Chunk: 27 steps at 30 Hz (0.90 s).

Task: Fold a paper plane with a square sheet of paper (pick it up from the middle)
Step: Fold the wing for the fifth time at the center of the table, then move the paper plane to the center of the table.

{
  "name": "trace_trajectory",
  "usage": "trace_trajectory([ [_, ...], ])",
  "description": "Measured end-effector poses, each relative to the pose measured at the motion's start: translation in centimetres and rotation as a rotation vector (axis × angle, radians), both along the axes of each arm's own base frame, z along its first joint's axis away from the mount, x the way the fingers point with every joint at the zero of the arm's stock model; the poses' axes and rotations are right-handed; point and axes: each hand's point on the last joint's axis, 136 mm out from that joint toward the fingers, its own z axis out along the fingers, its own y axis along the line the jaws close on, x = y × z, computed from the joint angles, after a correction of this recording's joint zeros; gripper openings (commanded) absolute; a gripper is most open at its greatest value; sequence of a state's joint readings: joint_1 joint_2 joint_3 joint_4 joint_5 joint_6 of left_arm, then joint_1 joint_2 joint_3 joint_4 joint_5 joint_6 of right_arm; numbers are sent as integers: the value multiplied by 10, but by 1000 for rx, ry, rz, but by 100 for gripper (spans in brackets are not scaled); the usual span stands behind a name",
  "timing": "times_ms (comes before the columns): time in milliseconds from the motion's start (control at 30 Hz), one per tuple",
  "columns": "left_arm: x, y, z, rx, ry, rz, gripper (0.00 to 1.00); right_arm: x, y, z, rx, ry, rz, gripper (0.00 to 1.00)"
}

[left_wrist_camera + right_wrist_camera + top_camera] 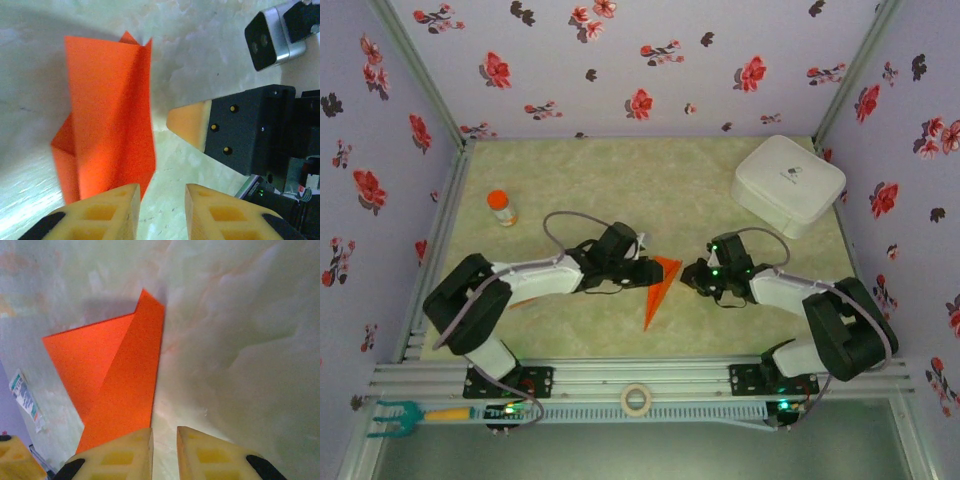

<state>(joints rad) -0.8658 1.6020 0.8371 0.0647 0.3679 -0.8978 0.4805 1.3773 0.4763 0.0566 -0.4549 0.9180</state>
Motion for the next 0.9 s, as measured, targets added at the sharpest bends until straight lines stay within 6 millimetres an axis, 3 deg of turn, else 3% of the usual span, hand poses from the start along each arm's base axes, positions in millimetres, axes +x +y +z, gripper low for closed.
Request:
trace_trajectory([
  [167, -2, 21, -25, 61, 54, 31, 28, -6, 12, 3, 14, -13, 37, 22],
  [333, -10, 22, -42, 82, 108, 9, 31, -10, 18, 0, 13, -5, 57, 22],
  [733, -22, 18, -61, 95, 174, -33, 33, -16, 27, -2, 20, 6, 76, 22],
  [900, -25, 15, -60, 87, 180, -49, 34, -18, 28, -2, 19, 8, 81, 22],
])
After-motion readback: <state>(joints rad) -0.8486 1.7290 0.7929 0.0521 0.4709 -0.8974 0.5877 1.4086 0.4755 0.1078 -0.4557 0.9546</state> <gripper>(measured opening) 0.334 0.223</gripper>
